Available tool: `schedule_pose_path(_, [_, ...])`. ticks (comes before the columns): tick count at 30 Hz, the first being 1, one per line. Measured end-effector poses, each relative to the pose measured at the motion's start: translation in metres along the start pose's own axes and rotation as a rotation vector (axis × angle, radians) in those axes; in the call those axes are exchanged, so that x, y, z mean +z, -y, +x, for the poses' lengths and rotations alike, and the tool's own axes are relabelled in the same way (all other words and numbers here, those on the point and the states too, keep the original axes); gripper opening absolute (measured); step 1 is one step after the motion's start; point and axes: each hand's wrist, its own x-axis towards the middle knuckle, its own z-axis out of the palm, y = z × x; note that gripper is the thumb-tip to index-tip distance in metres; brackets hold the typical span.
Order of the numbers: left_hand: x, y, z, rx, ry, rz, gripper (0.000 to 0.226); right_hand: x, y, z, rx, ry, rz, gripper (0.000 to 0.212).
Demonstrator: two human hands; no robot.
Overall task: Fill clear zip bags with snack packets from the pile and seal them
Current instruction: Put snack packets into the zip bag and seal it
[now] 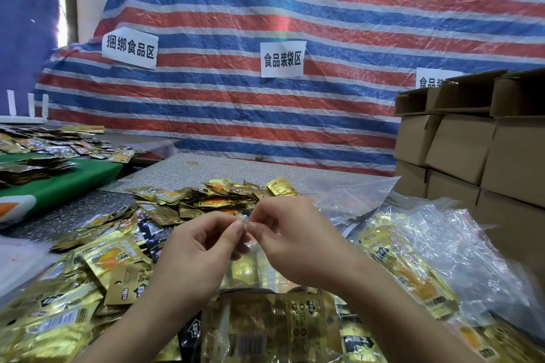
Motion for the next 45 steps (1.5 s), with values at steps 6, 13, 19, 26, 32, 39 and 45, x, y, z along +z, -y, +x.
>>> schedule_pose_path(6, [0.003,0.002,0.0,0.013,-0.003,0.017,0.028,0.003,-0.001,0.0,0.003,0.008,-0.061,0.014])
schedule_pose_path(13, [0.002,0.006,0.0,0.028,-0.02,0.068,0.028,0.004,0.0,-0.001,0.003,0.022,-0.032,0.015])
schedule_pose_path(19, [0.003,0.004,-0.002,0.047,-0.038,0.067,0.027,0.005,0.001,0.0,0.017,-0.021,-0.031,0.013])
schedule_pose_path(26, [0.006,0.005,-0.002,-0.019,-0.039,-0.011,0.015,0.004,0.003,-0.002,0.036,-0.024,-0.002,0.014])
schedule_pose_path(32, [0.004,0.001,-0.002,-0.002,-0.057,-0.091,0.011,0.003,0.004,-0.001,0.057,-0.01,0.008,0.013])
schedule_pose_path(39, [0.0,-0.002,0.002,0.026,-0.152,-0.077,0.027,-0.004,0.003,0.0,0.07,-0.008,0.003,0.011])
schedule_pose_path(45, [-0.006,-0.001,0.005,0.023,-0.195,-0.052,0.032,-0.015,-0.003,0.001,0.104,0.023,-0.02,0.015])
